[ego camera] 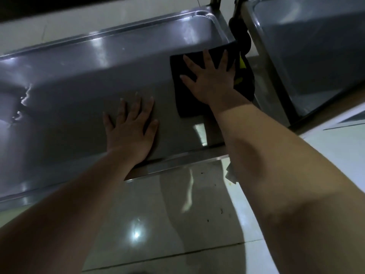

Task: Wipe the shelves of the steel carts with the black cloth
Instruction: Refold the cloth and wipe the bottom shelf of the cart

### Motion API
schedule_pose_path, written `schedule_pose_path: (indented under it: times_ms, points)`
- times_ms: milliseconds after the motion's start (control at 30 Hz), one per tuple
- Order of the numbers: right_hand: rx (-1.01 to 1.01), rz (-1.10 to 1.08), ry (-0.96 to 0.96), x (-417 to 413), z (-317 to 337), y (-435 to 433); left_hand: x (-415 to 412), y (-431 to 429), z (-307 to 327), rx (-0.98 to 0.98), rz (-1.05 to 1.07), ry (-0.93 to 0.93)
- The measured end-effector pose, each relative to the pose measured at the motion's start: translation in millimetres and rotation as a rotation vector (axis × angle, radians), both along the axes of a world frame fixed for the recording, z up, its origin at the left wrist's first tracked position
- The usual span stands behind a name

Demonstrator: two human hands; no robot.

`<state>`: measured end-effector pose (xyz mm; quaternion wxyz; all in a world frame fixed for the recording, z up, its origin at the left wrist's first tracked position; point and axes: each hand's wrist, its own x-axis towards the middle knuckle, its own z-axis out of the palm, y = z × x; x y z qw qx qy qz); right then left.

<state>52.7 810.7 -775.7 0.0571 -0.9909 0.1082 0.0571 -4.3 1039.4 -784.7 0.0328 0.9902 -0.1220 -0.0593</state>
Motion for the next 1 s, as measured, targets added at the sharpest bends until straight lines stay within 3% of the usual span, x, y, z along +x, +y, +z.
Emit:
schedule_pose_path:
  times_ms: [167, 500, 600, 667, 800, 1000]
  points:
    - [0.016, 0.002, -0.030, -16.7, 0.2, 1.7, 1.1, -0.5, -0.1, 0.001, 0.006, 0.001]
    - [0.011, -0.054, 0.076, -136.5, 5.4, 5.8, 0.3, 3.0, 6.8, -0.085, -0.025, 0.048]
    - [0.020, -0.054, 0.118, -131.5, 7.1, 5.0, 1.4, 33.4, 16.0, -0.155, -0.096, 0.035]
    - [0.001, -0.053, 0.113, -133.3, 4.8, 4.5, -2.1, 69.0, 15.8, -0.080, -0.142, -0.025]
    - [0.018, -0.101, 0.146, -133.9, 8.0, 17.6, -16.3, 122.2, 9.7, -0.029, 0.014, 0.019]
    - [0.015, 0.204, 0.088, -163.1, 14.7, 121.8, -18.2, 123.3, 1.8, -0.012, 0.061, -0.009]
